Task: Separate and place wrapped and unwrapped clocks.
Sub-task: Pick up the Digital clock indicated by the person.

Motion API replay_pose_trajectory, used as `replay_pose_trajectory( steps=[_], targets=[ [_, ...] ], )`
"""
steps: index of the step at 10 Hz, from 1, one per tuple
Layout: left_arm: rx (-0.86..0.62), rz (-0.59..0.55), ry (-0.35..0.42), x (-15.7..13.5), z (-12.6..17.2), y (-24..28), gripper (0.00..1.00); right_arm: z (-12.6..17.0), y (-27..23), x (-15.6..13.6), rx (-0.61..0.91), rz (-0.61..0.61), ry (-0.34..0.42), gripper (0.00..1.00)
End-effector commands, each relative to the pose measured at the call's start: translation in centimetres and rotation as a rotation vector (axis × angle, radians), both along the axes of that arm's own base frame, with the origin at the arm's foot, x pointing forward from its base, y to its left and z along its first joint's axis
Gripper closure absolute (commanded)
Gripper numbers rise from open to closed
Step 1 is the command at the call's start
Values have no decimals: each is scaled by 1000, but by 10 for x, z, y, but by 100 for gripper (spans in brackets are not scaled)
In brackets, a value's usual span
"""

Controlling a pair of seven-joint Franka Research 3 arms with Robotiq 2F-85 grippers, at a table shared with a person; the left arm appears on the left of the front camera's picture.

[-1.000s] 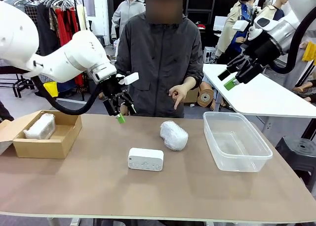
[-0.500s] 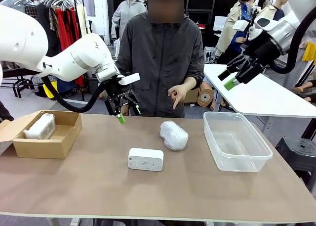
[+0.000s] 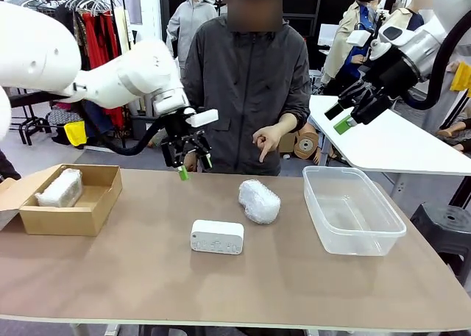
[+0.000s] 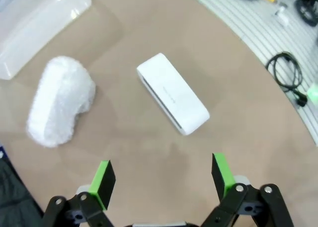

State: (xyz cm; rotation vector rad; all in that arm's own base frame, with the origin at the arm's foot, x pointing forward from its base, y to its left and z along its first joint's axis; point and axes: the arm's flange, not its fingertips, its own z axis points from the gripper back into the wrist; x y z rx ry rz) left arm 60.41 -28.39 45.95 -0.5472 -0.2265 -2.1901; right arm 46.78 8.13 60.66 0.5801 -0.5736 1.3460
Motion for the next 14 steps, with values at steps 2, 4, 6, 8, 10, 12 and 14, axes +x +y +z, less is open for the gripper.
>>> replay_pose_trajectory(
  steps=[2,4,6,8,10,12,14],
  targets=[
    [56,-23,-74,34,-8,-50,0,-1,1,-2,6,-10,-15,0],
    [120,-17,-174,44,-22,-86,0,-1,1,-2,6,-10,-15,0],
    [129,-30,-218,52,-28,-110,0,-1,1,-2,6,-10,-15,0],
    [147,-80,-281,59,-29,-134,0,-1,1,-2,6,-10,-15,0],
    [129,-205,-296,61,-39,-156,0,-1,1,-2,6,-10,-15,0],
    [72,-269,-320,64,-51,-169,0,-1,1,-2,6,-10,-15,0],
    [19,-344,-378,63,-60,-181,0,-1,1,-2,6,-10,-15,0]
  ],
)
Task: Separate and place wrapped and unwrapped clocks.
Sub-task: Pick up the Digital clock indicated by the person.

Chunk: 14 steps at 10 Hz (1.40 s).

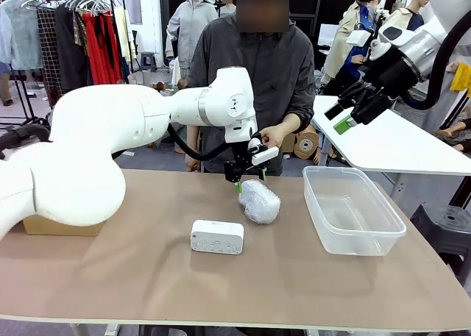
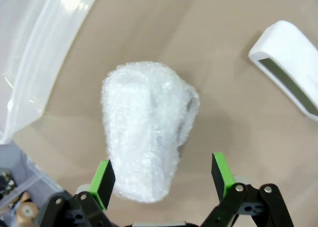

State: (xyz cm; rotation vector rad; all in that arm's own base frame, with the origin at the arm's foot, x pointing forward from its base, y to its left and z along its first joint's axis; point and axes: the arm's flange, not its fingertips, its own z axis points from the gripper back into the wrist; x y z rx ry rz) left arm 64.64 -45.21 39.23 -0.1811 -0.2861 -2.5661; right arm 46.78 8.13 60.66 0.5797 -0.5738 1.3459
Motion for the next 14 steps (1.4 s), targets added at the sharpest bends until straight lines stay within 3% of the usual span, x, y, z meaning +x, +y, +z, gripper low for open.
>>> replay_pose_trajectory(
  steps=[1,9,14],
  targets=[
    [-43,-79,-40,21,4,-15,0,-1,1,-2,6,-10,-15,0],
    [-71,-183,-35,23,-37,-30,0,-1,1,-2,6,-10,-15,0],
    [-80,-203,20,21,-57,-22,0,-1,1,-2,6,-10,-15,0]
  ],
)
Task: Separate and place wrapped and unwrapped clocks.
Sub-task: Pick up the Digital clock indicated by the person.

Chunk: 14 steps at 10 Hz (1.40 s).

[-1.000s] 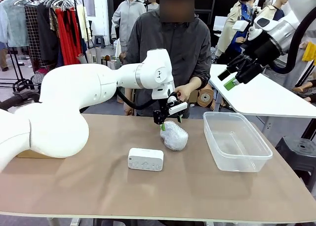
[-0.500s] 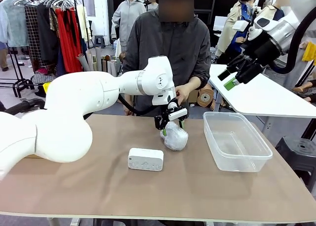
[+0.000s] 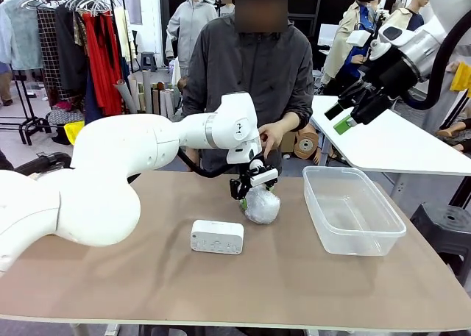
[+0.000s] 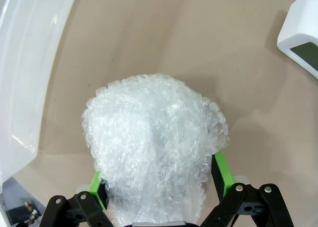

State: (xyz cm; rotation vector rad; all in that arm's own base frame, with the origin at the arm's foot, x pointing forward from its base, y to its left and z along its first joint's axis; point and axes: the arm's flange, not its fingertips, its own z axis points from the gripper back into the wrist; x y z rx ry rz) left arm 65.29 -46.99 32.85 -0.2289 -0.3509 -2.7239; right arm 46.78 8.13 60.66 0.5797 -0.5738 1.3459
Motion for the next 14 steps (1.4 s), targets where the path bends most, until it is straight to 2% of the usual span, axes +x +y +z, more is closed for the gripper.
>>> replay_pose_trajectory(
  steps=[1,3,4,8,9,12,14],
  targets=[
    [2,5,-5,0,2,-1,0,-1,1,-2,6,-10,-15,0],
    [2,5,-5,0,2,-1,0,-1,1,-2,6,-10,-15,0],
    [0,0,-1,0,0,-1,4,-1,1,-2,6,-10,-15,0],
    [117,11,-60,1,24,15,83,-1,1,-2,6,-10,-15,0],
    [146,32,-75,-2,34,19,100,-1,1,-2,6,-10,-15,0],
    [241,90,-113,-14,74,38,100,-1,1,-2,6,-10,-15,0],
    [293,189,-118,-17,115,53,100,-1,1,-2,6,-10,-15,0]
  ],
)
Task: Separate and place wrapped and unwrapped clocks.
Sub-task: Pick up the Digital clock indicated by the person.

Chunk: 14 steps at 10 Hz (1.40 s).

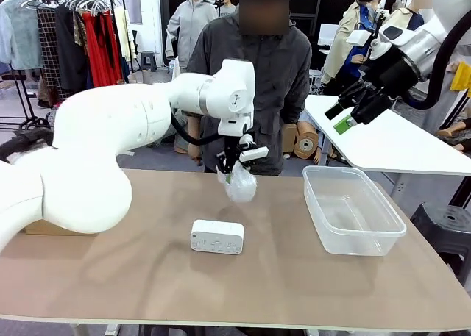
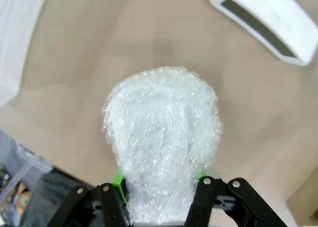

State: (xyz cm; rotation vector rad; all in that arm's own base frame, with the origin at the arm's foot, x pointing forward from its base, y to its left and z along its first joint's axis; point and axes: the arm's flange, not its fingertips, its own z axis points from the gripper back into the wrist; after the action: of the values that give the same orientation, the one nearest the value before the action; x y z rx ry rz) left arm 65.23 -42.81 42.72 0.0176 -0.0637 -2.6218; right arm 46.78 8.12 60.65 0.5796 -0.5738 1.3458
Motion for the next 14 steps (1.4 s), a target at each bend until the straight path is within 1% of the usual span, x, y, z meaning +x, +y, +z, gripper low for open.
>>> replay_pose_trajectory(
  steps=[1,2,3,4,5,7,8,9,10,11,13,14],
  targets=[
    [59,118,-26,-17,45,14,100,-1,1,-2,6,-10,-15,0],
    [62,186,-77,-17,68,13,100,-1,1,-2,6,-10,-15,0],
    [69,258,-107,-15,92,17,100,-1,1,-2,6,-10,-15,0],
    [96,371,-139,-16,111,17,100,-1,1,-2,6,-10,-15,0],
    [104,419,-177,-18,131,20,100,-1,1,-2,6,-10,-15,0],
    [85,554,-212,-29,177,25,100,-1,1,-2,6,-10,-15,0],
    [96,604,-233,-33,197,33,100,-1,1,-2,6,-10,-15,0],
    [81,639,-248,-36,212,40,100,-1,1,-2,6,-10,-15,0],
    [54,659,-273,-38,224,46,100,-1,1,-2,6,-10,-15,0],
    [43,668,-283,-40,231,47,100,-1,1,-2,6,-10,-15,0],
    [25,671,-302,-43,237,46,100,-1,1,-2,6,-10,-15,0],
    [29,653,-266,-56,226,61,100,-1,1,-2,6,-10,-15,0]
  ],
)
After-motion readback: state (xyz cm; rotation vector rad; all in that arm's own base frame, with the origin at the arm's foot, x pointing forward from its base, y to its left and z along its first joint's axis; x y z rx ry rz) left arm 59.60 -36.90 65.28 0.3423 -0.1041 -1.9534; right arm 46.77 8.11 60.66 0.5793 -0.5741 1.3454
